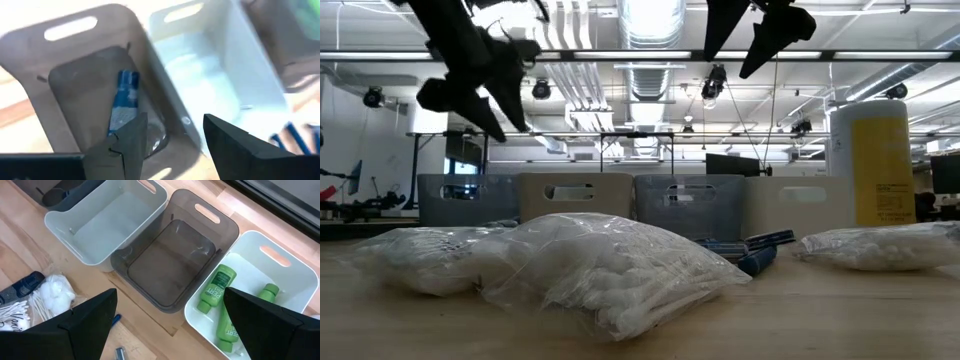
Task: Pick & Place Travel size toiletries
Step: Put the blue shave cream into the left black bin
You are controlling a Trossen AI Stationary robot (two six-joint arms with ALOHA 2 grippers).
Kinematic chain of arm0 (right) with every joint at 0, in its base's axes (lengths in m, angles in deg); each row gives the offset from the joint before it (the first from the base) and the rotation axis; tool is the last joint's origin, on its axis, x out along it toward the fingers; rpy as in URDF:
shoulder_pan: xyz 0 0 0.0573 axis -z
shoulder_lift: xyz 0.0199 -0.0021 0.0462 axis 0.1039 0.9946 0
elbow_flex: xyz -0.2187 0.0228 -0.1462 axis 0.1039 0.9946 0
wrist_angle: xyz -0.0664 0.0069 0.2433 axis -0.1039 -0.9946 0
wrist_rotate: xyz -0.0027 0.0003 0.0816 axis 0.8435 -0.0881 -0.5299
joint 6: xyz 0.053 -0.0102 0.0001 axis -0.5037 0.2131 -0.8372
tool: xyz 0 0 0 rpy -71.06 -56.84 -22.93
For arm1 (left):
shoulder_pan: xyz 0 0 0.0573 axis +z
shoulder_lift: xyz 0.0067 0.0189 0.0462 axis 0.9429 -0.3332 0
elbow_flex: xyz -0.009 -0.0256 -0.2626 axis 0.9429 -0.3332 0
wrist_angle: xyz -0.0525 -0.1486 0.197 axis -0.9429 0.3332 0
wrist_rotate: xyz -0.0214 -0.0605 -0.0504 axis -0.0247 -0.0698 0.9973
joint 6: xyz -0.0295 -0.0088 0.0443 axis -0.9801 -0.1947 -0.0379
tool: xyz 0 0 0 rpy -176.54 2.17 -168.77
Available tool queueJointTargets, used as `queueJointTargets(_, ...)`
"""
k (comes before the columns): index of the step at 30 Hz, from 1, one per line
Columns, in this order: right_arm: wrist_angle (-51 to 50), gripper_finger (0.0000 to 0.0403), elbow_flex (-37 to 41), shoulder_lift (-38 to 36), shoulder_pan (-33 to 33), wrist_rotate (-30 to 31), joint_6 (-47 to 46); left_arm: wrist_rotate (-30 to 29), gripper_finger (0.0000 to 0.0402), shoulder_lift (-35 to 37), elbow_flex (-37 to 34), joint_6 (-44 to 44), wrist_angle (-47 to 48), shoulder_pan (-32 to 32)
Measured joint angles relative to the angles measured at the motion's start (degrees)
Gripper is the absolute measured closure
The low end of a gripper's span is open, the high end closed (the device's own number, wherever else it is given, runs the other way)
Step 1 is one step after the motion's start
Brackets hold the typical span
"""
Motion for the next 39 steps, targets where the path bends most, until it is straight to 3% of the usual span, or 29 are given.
queueJointTargets(8, 0.07, 0.0039, 0.11, 0.0, 0.0, 0.0, 0.0, -0.53, 0.0204, 2.58, -0.63, -6.03, 0.19, -7.17)
queueJointTargets(15, 0.09, 0.0039, 0.22, 0.0, 0.0, 0.02, 0.0, 1.57, 0.0204, -0.46, -0.68, -18.12, -2.22, -13.64)
queueJointTargets(20, 0.12, 0.0039, 0.47, 0.02, -0.02, -0.02, 0.0, 1.32, 0.0204, -5.59, -0.7, -18.74, -4.95, -18.12)
queueJointTargets(30, 0.15, 0.0039, 2.57, 0.02, -0.02, -0.34, 0.0, 1.92, 0.0204, -18.85, -0.66, -29.59, -13.99, -26.51)
queueJointTargets(39, 0.07, 0.0039, 4.0, 0.02, -0.28, -2.23, 0.18, 2.46, 0.0206, -26.64, -0.61, -34.42, -19.82, -28.3)
